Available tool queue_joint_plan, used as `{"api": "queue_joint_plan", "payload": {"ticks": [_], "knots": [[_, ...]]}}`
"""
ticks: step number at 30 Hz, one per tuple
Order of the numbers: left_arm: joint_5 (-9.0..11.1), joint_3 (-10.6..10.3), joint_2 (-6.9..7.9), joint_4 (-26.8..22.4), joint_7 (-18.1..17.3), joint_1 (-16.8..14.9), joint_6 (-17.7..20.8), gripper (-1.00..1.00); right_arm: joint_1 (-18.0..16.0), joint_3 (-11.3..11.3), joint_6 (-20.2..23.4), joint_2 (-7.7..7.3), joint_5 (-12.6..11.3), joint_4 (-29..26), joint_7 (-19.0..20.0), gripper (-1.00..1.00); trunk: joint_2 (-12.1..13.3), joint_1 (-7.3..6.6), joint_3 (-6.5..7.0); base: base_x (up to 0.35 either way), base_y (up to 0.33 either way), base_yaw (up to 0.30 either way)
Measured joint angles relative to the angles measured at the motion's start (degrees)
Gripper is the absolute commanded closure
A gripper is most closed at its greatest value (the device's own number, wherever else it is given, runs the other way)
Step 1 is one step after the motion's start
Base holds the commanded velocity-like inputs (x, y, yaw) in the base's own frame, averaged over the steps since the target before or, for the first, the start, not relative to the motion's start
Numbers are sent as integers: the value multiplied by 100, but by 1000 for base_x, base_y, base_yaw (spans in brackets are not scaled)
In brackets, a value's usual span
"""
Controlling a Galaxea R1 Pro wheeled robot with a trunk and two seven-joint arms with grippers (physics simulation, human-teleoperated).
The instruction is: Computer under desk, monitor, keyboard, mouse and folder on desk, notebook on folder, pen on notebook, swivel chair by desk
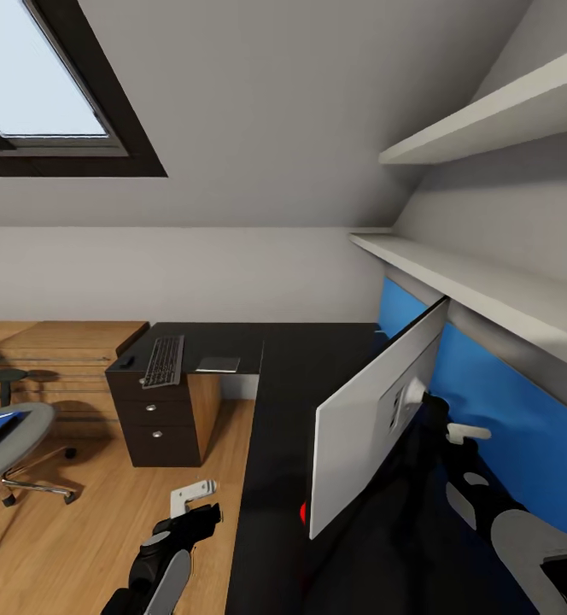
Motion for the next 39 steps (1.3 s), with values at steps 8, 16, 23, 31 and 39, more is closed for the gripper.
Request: {"api": "queue_joint_plan", "payload": {"ticks": [8,16,23,31,39], "knots": [[19,757,2,-23,-36,-1,-4,-100,-1,-18,5,2,45,-5,8,100,-1,0,0,0,-168,0],[14,781,1,-22,-29,-1,-4,-100,-3,-54,24,6,133,-18,40,100,-2,-1,1,43,-69,0],[13,781,1,-22,-27,-1,-3,-100,-3,-43,24,9,134,-18,31,100,-1,-1,1,5,-5,0],[5,778,1,-22,-22,-1,-4,-100,-5,-53,24,8,142,-15,39,100,-1,0,2,0,0,0],[5,779,1,-22,-17,-1,-2,-100,-6,-44,25,11,144,-15,25,100,-1,-1,2,6,0,0]]}}
